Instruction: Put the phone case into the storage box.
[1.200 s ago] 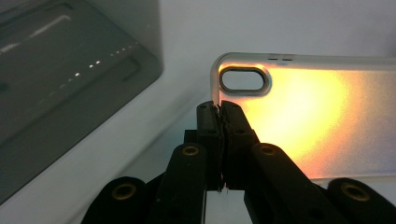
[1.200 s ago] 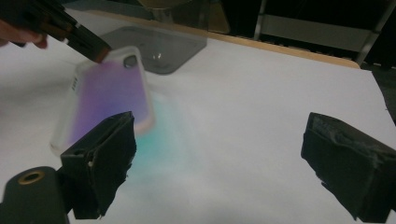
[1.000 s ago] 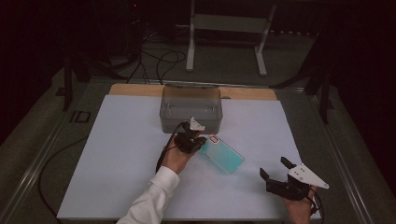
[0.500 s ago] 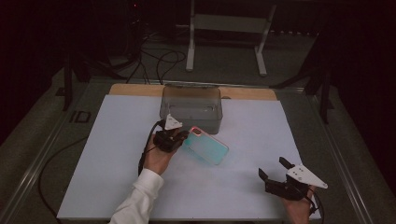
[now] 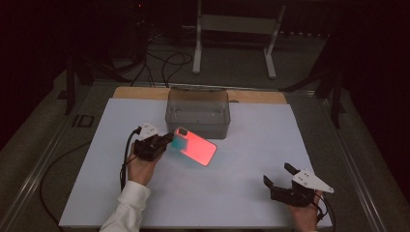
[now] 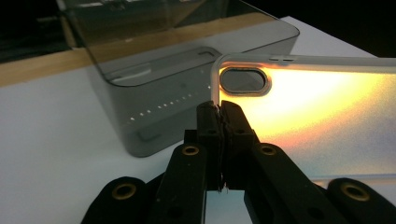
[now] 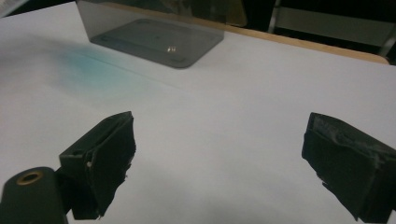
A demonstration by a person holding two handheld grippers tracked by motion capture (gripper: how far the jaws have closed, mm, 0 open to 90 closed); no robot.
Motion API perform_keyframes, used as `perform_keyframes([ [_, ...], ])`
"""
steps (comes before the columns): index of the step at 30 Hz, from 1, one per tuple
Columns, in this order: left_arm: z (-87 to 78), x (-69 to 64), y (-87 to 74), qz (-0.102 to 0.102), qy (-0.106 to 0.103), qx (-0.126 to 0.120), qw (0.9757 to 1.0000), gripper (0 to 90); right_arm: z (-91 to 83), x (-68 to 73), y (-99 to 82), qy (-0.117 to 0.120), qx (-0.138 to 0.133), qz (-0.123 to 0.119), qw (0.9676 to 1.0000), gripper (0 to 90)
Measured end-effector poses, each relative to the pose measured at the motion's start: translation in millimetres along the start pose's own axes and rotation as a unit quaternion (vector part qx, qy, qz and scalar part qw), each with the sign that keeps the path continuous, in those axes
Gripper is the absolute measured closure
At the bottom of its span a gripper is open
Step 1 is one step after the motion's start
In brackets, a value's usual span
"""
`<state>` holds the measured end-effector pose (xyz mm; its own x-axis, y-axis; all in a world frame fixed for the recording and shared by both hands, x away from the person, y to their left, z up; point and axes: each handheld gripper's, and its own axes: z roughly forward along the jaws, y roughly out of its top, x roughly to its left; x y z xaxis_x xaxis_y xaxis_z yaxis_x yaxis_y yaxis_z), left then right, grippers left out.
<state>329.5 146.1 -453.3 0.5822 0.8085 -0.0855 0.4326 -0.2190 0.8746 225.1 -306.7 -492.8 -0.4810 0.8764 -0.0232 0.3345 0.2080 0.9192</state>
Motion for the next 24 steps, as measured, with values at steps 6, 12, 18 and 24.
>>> perform_keyframes([
  [6,-16.0,4.8,-6.3,0.012,0.018,-0.017,0.9996,88.6,2.8,1.9,0.0,0.009,0.003,0.000,1.0000,9.2],
  [12,-24.8,7.6,-7.1,0.016,0.022,-0.028,0.9993,88.7,4.8,4.3,-0.1,0.013,0.005,-0.002,0.9999,9.2],
  [18,-31.5,9.9,-8.0,0.029,0.029,-0.035,0.9985,88.6,7.5,6.7,0.0,0.019,0.010,-0.002,0.9998,9.1],
  [24,-36.6,11.5,-10.9,0.033,0.029,-0.047,0.9979,88.6,8.7,7.2,0.6,0.025,0.009,-0.004,0.9996,9.2],
])
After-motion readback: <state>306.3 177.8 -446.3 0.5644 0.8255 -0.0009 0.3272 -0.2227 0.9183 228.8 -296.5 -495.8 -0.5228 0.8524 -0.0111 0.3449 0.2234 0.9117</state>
